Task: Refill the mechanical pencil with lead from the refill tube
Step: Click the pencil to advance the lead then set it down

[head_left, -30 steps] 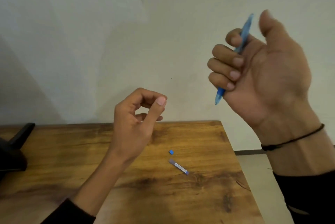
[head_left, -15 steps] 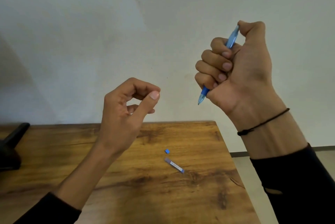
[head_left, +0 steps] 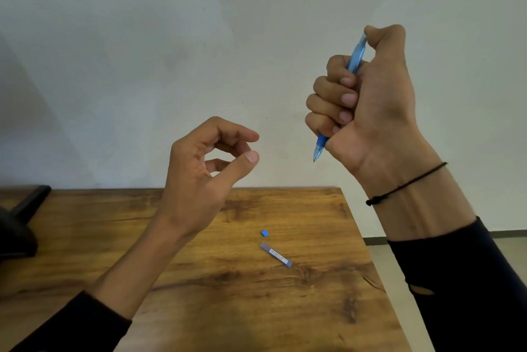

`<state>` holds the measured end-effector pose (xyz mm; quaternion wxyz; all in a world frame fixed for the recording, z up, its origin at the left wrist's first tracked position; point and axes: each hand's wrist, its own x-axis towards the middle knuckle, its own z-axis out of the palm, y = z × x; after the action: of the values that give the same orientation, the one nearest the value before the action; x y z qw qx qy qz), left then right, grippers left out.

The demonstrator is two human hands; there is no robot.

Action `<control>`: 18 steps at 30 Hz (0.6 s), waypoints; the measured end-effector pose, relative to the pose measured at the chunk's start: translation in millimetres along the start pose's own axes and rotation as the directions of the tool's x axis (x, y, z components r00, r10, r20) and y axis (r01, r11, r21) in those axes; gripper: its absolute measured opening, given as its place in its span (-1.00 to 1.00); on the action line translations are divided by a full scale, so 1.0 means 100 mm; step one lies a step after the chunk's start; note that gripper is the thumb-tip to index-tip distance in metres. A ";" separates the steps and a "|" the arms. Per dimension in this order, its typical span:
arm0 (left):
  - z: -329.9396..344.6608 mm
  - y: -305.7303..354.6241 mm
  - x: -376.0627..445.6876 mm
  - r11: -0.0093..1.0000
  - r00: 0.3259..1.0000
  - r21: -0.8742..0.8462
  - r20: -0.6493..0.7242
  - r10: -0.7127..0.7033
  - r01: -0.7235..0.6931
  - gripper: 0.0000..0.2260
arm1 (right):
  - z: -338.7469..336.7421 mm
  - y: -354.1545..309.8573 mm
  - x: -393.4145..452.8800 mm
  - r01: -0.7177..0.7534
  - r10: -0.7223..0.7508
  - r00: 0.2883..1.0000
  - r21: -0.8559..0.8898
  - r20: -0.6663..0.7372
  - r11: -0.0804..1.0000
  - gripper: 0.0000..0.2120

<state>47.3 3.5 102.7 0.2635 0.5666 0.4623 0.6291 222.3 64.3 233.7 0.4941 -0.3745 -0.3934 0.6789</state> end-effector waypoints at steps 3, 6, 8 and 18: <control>0.00 -0.01 0.00 1.000 1.000 0.000 0.007 -0.004 0.004 -0.86 | 0.02 0.01 0.00 -0.003 0.003 1.000 -0.024 0.004 1.000 -0.46; 0.00 -0.02 0.01 1.000 1.000 0.003 0.009 -0.003 0.003 -0.85 | 0.05 0.03 0.00 -0.001 0.001 1.000 -0.044 -0.001 0.999 -0.47; 0.00 -0.02 0.00 1.000 1.000 0.004 0.009 -0.002 0.002 -0.85 | 0.06 0.03 0.00 -0.007 0.007 1.000 -0.035 -0.004 0.999 -0.47; 0.00 -0.04 -0.01 1.000 1.000 -0.005 0.013 0.002 -0.002 -0.85 | 0.05 0.04 0.01 -0.053 0.053 0.999 -0.007 -0.012 0.999 -0.43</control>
<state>46.7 4.5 99.1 0.2675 0.5705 0.4583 0.6268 216.1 63.4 232.6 0.4768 -0.3904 -0.3830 0.6881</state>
